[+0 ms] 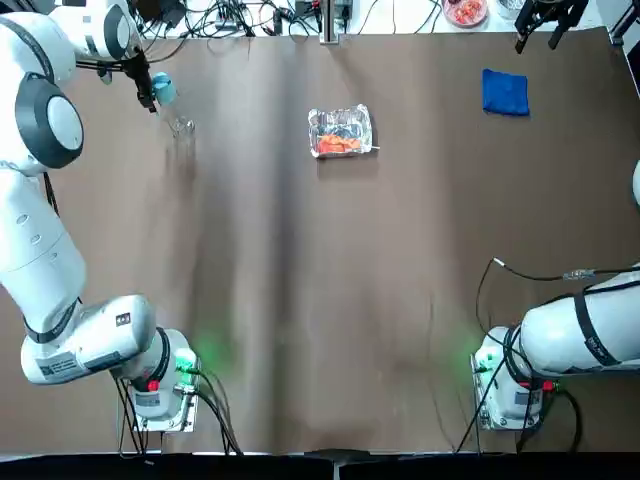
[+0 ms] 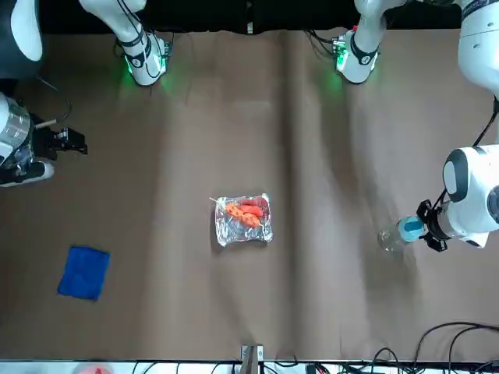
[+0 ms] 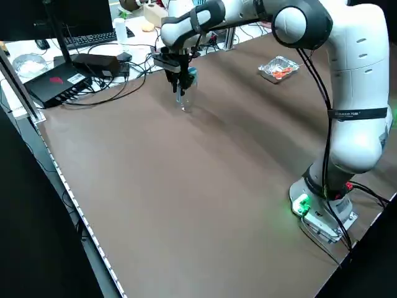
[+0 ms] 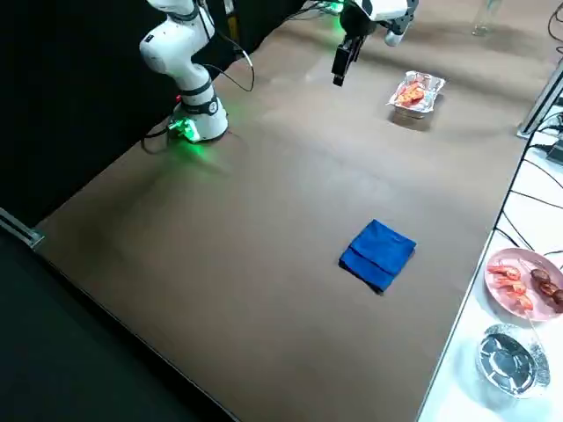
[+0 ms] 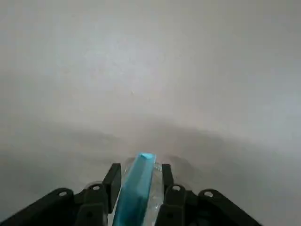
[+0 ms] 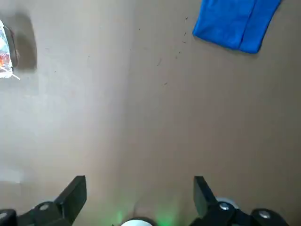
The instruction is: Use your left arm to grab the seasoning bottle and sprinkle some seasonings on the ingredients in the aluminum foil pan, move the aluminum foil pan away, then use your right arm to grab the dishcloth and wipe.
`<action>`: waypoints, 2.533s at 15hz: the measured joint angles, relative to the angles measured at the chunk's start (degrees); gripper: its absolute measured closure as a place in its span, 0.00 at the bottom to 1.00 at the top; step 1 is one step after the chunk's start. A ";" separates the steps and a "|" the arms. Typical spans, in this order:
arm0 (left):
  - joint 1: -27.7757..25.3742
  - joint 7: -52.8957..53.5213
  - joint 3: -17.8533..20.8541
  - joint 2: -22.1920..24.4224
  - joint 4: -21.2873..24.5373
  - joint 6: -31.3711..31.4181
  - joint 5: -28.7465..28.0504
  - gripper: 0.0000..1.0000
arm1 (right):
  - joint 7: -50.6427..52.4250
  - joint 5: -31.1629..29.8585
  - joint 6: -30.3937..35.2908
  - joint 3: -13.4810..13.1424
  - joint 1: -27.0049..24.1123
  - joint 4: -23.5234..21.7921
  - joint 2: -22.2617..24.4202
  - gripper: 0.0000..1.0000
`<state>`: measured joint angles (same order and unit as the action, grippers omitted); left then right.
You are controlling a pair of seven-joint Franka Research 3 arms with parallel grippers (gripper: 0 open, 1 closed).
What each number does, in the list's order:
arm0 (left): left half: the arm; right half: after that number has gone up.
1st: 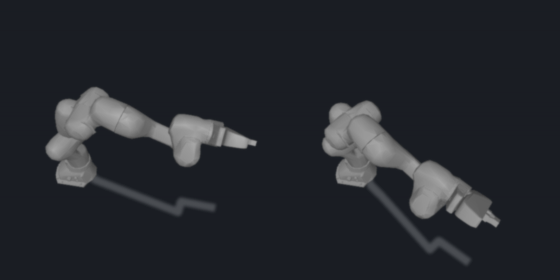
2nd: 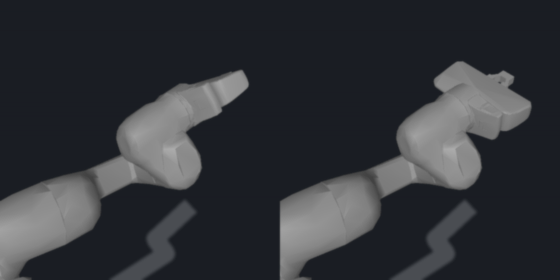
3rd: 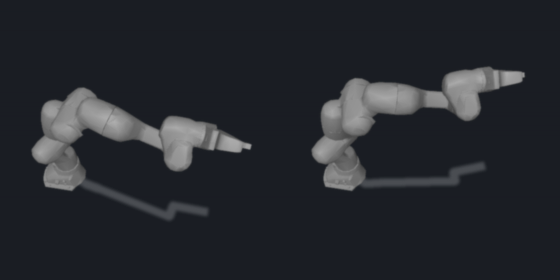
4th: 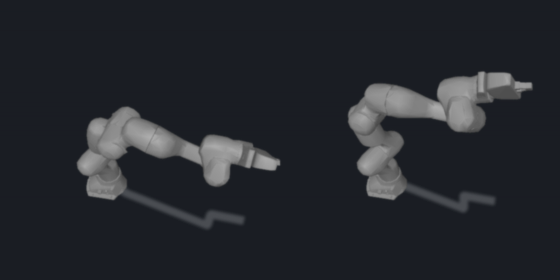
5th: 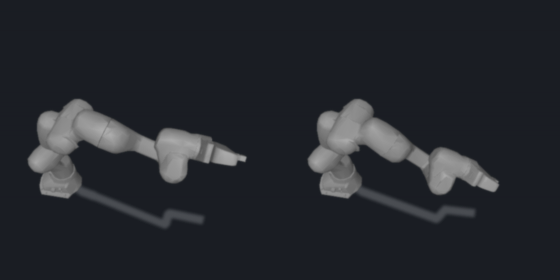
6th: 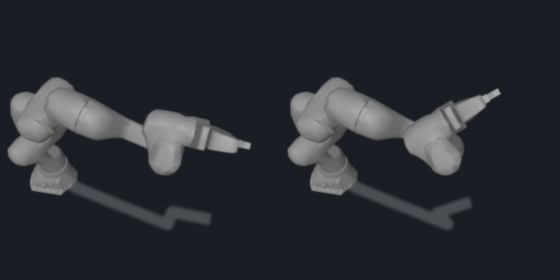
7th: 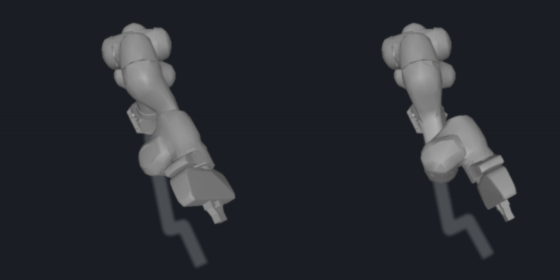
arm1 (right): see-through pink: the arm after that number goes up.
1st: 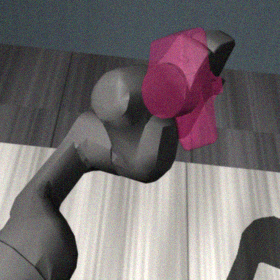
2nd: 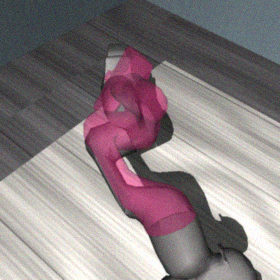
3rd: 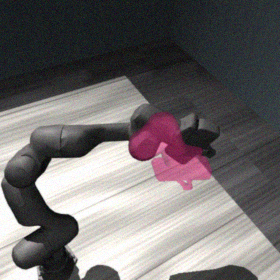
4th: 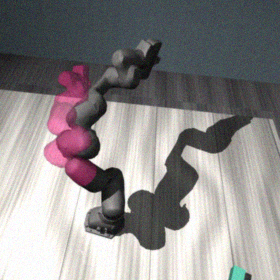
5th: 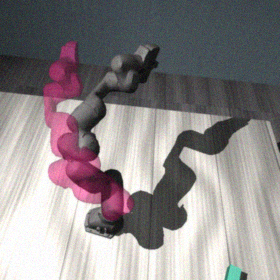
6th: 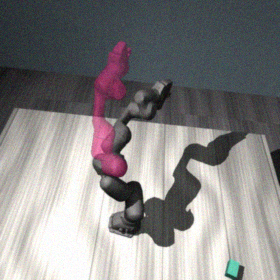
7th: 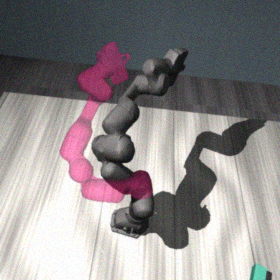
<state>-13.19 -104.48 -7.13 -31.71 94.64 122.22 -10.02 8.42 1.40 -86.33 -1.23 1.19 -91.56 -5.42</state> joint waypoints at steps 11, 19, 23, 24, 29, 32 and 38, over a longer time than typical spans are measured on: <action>0.25 -0.52 0.10 0.00 0.08 -0.29 0.00 0.66 | 0.02 -0.01 0.00 0.01 0.03 -0.14 0.00 0.00; 0.35 -2.71 0.05 0.06 0.09 -0.46 -0.01 0.77 | 0.02 -0.01 0.02 0.04 0.03 -0.14 0.00 0.00; 0.44 -2.75 -0.29 0.48 -0.09 -0.36 -0.01 0.77 | 0.03 -0.01 0.03 0.04 0.04 -0.14 0.00 0.00; 0.50 -2.75 -0.48 1.08 -0.15 -0.34 -0.01 0.77 | 0.03 -0.01 0.05 0.04 0.04 -0.14 0.00 0.00; 3.49 -2.75 -0.90 6.68 -0.48 -3.92 -0.09 0.77 | 0.03 -0.01 0.07 0.04 0.04 -0.16 0.00 0.00; 7.14 -3.74 -2.23 9.88 -0.83 -8.37 -0.11 0.77 | 0.03 -0.01 0.07 0.04 0.04 -0.17 0.00 0.00; 20.17 -14.28 -2.84 12.30 -3.07 -17.28 -4.39 0.77 | 0.03 -0.01 0.07 0.02 0.03 -0.17 0.00 0.00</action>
<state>6.98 -118.77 -9.97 -19.41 91.58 104.94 -14.41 8.45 1.39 -86.27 -1.21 1.21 -91.73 -5.42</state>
